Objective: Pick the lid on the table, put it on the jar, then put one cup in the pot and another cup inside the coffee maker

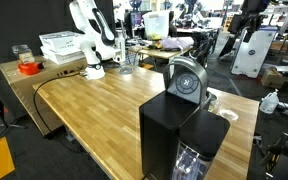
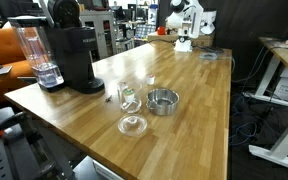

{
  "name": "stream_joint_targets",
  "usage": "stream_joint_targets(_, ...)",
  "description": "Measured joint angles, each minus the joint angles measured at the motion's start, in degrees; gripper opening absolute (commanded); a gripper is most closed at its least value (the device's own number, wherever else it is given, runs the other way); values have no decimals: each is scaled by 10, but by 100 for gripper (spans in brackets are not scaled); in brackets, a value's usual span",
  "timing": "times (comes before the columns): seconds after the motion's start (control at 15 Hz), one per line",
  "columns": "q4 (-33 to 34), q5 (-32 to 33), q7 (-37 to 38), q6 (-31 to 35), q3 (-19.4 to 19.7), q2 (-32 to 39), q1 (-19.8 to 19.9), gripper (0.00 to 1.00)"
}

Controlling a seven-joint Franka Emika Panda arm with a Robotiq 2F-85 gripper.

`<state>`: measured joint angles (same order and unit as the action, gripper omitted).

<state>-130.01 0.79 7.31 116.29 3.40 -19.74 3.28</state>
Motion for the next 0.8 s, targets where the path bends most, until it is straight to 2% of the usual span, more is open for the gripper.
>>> stream_joint_targets(0.47, 7, -4, 0, 18, -8, 18, -7, 100)
stream_joint_targets(0.8, 15, -5, 0, 78, 3, 107, -4, 100)
